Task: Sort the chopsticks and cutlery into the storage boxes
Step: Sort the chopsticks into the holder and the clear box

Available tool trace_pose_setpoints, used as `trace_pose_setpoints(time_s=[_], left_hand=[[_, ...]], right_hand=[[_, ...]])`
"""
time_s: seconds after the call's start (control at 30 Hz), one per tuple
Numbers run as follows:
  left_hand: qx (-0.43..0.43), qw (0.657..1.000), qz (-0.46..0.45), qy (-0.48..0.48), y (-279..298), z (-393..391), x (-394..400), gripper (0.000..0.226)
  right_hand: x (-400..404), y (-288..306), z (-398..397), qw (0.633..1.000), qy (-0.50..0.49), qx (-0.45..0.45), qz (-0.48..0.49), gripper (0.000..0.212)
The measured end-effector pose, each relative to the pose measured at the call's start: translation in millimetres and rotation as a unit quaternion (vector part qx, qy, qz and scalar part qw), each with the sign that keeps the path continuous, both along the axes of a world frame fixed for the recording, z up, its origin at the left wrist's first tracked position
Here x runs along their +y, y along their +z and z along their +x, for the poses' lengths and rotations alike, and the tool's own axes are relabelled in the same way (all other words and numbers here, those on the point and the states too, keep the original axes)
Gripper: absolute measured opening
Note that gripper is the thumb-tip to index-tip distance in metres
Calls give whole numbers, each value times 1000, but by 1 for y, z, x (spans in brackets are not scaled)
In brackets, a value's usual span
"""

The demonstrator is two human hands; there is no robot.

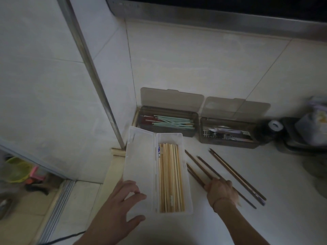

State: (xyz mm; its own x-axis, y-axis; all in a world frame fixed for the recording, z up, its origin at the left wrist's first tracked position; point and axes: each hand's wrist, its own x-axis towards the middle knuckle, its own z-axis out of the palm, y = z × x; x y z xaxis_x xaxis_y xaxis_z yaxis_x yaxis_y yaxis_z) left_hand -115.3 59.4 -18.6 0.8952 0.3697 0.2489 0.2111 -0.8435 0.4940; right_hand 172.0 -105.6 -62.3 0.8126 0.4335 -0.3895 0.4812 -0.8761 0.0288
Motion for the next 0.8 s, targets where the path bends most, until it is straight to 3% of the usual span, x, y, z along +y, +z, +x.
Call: trace_pose_setpoints(time_s=[0.2, 0.3, 0.4, 0.53, 0.57, 0.63, 0.7, 0.8], left_hand=[[2, 1000, 0, -2, 1, 0, 1, 43], [0, 1000, 2, -2, -1, 1, 1, 43], [0, 1000, 0, -1, -2, 0, 1, 42], [0, 1000, 2, 1, -2, 0, 0, 42], [0, 1000, 4, 1, -2, 0, 0, 43], [1, 1000, 11, 2, -1, 0, 0, 44], [-5, 1000, 12, -1, -1, 1, 1, 43], [-18, 1000, 6, -5, -1, 0, 1, 43]], right_hand=[[-8, 14, 10, 998, -24, 49, 29, 23], [-3, 36, 18, 985, -46, 67, 155, 13], [16, 63, 17, 928, -67, 59, 362, 11], [37, 84, -5, 818, -55, 75, 568, 66], [41, 83, -14, 817, -22, 92, 569, 67], [48, 72, -35, 852, 92, 98, 506, 45], [49, 56, -51, 866, 218, 39, 449, 22], [45, 34, -62, 889, 284, -32, 358, 16]])
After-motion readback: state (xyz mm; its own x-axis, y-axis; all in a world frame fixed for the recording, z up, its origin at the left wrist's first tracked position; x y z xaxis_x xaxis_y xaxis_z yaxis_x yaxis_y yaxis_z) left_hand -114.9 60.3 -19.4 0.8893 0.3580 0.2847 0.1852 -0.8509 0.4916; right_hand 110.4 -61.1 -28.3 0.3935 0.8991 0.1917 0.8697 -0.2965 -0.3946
